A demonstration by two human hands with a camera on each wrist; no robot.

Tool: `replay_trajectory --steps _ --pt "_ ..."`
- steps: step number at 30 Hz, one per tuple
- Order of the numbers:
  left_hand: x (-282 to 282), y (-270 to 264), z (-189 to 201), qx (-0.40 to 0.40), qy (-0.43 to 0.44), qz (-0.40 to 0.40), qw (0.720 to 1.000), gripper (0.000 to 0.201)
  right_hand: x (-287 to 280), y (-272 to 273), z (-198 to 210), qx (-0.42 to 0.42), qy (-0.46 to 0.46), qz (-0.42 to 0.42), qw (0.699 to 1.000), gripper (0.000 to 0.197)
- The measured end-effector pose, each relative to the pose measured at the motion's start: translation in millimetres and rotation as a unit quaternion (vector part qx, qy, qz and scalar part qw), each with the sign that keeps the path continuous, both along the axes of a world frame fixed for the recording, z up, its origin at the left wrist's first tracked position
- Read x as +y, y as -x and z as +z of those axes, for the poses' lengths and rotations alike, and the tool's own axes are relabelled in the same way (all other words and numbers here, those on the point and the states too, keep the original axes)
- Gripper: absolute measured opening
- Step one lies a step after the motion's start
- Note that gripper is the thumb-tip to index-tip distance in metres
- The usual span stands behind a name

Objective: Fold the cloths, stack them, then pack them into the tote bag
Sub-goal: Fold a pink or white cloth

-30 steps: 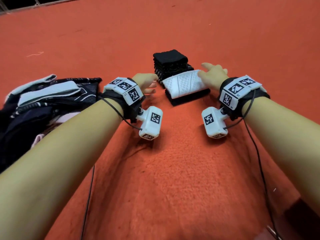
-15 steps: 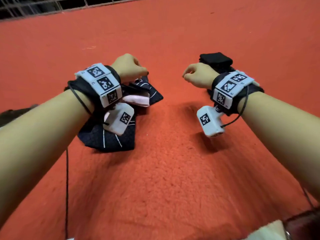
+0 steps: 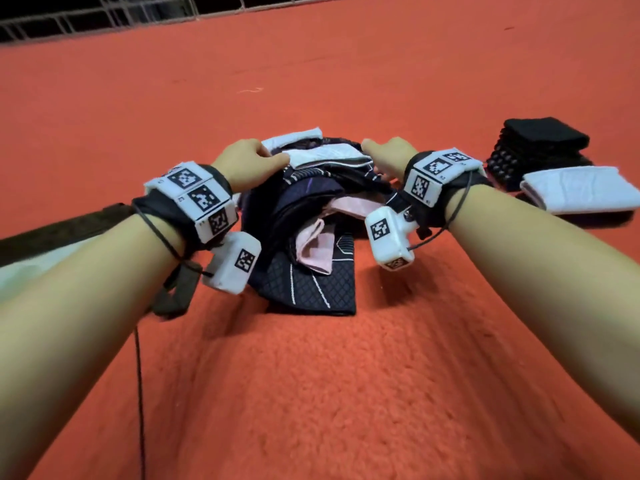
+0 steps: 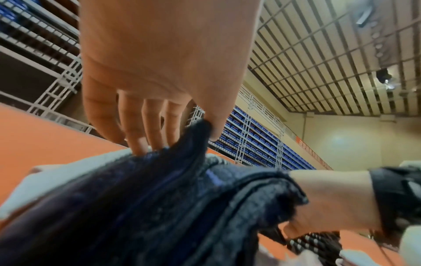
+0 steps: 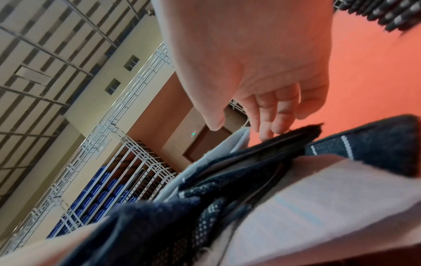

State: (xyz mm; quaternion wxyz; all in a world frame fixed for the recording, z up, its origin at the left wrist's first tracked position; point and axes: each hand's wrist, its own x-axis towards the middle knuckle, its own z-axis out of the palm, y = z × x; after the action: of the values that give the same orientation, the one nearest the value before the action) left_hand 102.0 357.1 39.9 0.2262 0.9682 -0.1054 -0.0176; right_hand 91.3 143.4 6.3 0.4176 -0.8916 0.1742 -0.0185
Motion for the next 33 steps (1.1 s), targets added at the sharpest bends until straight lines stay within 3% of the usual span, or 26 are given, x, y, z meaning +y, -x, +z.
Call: replay_trajectory --steps 6,12,15,16,19,21,25,29,33 --pt "-2 -7 -1 0.074 0.09 0.033 0.993 0.021 5 -17 -5 0.002 -0.041 -0.03 0.999 0.038" --pt "-13 -8 -2 0.053 0.111 0.036 0.992 0.036 10 -13 1 0.008 -0.053 -0.04 0.998 0.027" --pt "-18 1 -1 0.042 0.107 0.007 0.993 0.01 9 -3 4 0.016 -0.093 -0.022 0.995 0.026" --pt "-19 5 0 0.051 0.118 0.012 0.992 0.013 9 2 5 0.021 -0.106 -0.014 0.994 0.026" --pt "-22 16 2 0.114 0.206 0.046 0.971 0.034 14 20 7 0.022 -0.122 0.001 0.992 0.028" --pt "-23 27 4 0.158 0.278 0.054 0.946 0.022 18 34 5 0.023 -0.124 0.005 0.992 0.025" --pt "-11 42 5 0.192 0.261 0.066 0.944 0.024 23 66 1 0.05 -0.124 0.033 0.99 0.019" --pt "3 58 0 0.168 0.262 0.039 0.95 0.023 26 96 -1 0.092 -0.118 0.081 0.986 0.02" --pt "9 78 0 0.181 0.374 0.004 0.91 0.03 30 113 -7 0.117 -0.171 0.085 0.975 0.011"
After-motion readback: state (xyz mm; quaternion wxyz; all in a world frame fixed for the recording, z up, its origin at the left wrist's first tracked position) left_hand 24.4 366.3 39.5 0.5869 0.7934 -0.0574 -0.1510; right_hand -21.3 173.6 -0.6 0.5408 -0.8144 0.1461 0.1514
